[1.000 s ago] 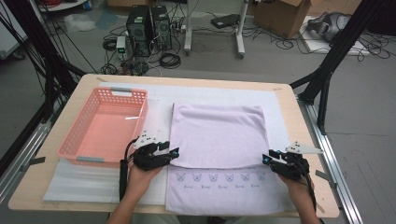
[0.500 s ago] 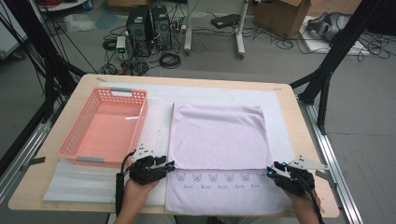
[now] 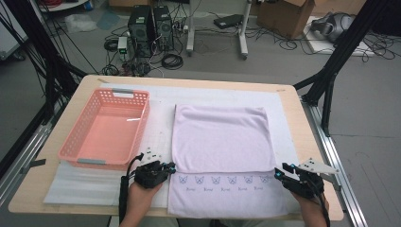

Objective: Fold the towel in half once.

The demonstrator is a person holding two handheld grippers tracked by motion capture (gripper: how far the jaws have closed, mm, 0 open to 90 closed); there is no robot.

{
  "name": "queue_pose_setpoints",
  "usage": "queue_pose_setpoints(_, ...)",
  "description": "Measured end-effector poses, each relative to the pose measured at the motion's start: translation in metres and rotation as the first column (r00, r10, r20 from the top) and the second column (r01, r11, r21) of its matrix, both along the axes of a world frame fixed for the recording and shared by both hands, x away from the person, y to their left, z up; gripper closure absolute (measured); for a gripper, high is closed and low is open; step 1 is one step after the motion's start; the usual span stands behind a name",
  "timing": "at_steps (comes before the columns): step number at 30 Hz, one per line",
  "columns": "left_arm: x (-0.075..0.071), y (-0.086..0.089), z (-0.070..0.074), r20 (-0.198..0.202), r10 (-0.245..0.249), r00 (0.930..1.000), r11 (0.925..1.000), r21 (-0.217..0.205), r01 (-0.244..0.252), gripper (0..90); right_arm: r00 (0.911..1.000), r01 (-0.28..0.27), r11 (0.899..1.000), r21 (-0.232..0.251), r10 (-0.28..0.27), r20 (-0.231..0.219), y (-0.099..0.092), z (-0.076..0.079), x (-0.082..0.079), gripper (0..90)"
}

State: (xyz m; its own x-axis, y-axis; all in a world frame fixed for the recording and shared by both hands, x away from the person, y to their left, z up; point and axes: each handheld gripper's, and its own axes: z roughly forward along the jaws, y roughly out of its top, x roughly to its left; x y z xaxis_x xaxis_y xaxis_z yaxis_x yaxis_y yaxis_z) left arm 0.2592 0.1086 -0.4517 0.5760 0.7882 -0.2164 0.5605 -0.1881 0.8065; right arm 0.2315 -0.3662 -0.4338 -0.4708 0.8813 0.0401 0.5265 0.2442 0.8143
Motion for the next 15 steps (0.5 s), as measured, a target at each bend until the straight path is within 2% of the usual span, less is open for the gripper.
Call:
queue_pose_setpoints(2, -0.0002, 0.0002, 0.0001, 0.004, 0.002, 1.0000, 1.0000, -0.005, -0.002, 84.8, 1.0000, -0.001, 1.000, -0.001, 0.001, 0.002, -0.0016, -0.0001, -0.0002, 57.5)
queue_pose_setpoints(4, 0.0014, 0.0018, -0.0004, -0.009, 0.018, 0.9998, 0.9998, -0.012, -0.018, 76.2, 1.0000, 0.002, 1.000, 0.002, -0.002, -0.004, -0.0015, -0.0007, -0.0007, 57.4)
queue_pose_setpoints(6, 0.0028, 0.0032, -0.0006, -0.019, 0.027, 0.9994, 0.9993, -0.024, -0.028, 72.1, 0.9999, 0.000, 1.000, 0.002, 0.000, -0.010, -0.0011, -0.0009, -0.0006, 57.4)
queue_pose_setpoints(8, 0.0032, 0.0029, -0.0007, -0.022, 0.021, 0.9995, 0.9994, -0.027, -0.022, 72.0, 1.0000, -0.002, 1.000, 0.004, 0.002, -0.007, -0.0001, -0.0008, -0.0001, 57.4)
queue_pose_setpoints(10, 0.0032, 0.0028, -0.0005, -0.016, 0.014, 0.9998, 0.9995, -0.029, -0.014, 76.0, 1.0000, -0.007, 1.000, 0.001, 0.007, -0.006, 0.0006, -0.0010, 0.0002, 57.5)
queue_pose_setpoints(13, 0.0031, 0.0037, 0.0006, 0.005, 0.025, 0.9997, 0.9977, -0.063, -0.025, 78.0, 1.0000, -0.004, 1.000, 0.005, 0.004, -0.009, 0.0011, -0.0010, 0.0001, 57.4)
queue_pose_setpoints(15, 0.0041, 0.0030, 0.0011, 0.011, 0.019, 0.9998, 0.9972, -0.072, -0.019, 77.7, 1.0000, -0.005, 1.000, 0.003, 0.005, -0.008, 0.0005, -0.0011, 0.0004, 57.4)
